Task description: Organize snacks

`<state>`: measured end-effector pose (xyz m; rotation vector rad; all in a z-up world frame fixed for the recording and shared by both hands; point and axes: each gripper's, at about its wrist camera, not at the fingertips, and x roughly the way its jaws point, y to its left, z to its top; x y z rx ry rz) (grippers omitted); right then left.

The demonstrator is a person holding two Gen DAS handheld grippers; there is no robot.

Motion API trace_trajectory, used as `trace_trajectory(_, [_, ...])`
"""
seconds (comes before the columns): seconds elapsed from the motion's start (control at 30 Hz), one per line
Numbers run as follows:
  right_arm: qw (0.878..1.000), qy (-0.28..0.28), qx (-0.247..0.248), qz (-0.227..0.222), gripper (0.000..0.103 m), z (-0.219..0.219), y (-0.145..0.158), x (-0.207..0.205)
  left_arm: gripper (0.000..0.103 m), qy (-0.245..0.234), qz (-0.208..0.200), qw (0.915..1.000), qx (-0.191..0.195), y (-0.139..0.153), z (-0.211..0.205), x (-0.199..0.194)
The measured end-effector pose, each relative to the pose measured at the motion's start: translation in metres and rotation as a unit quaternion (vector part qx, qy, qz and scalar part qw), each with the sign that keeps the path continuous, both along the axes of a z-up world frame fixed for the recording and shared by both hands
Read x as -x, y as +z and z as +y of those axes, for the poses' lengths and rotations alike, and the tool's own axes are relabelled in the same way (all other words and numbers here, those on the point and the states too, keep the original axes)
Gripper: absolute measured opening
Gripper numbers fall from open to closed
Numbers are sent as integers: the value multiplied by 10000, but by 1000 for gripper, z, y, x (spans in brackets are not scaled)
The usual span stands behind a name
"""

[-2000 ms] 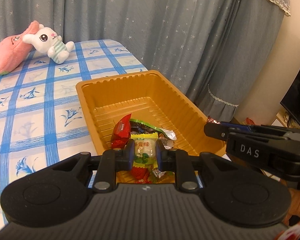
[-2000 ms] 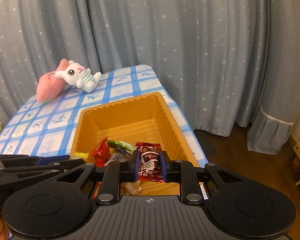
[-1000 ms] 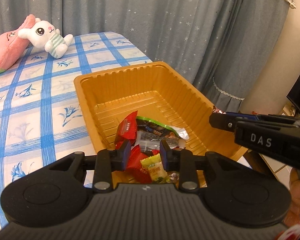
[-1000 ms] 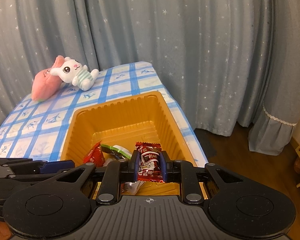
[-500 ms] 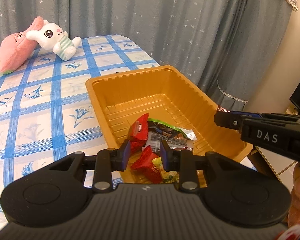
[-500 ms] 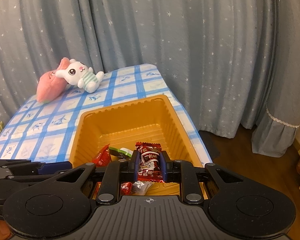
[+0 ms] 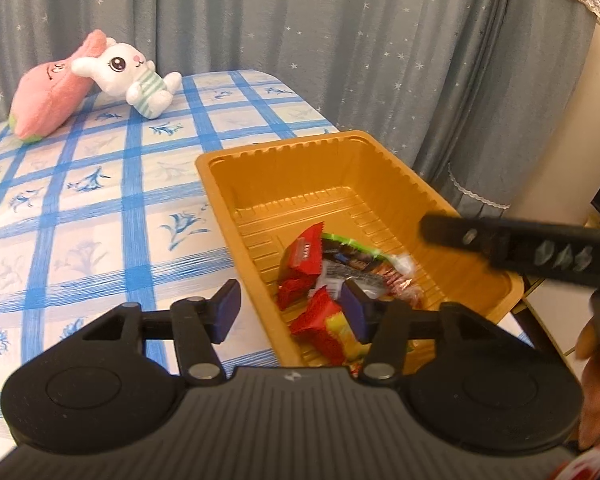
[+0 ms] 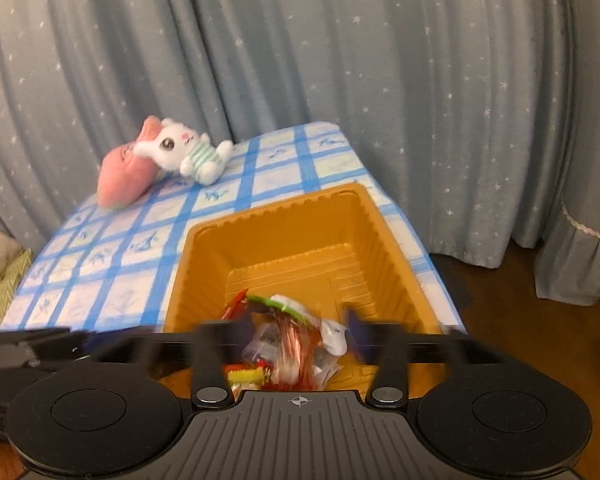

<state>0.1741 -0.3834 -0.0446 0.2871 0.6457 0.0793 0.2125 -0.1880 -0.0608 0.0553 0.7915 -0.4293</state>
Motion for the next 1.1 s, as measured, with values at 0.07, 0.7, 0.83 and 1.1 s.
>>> trace_trajectory(0.07, [9999,-104,-29,-84,68,-3,4,3,55,68,12,10000,8,-1,5,1])
trace_trajectory(0.7, [9988,-403,40,273,69,-9,14,52,103,325,-102,9994,-35,21,36,43])
trace_trajectory(0.83, [9990,-298,120,316,71,1,20,68,103,451,-127,9989,-41,28,46,59])
trace_trajectory(1.1, [9985,-185,298,417,75,25,29,99,103,645,-118,9978,94,43,64,93])
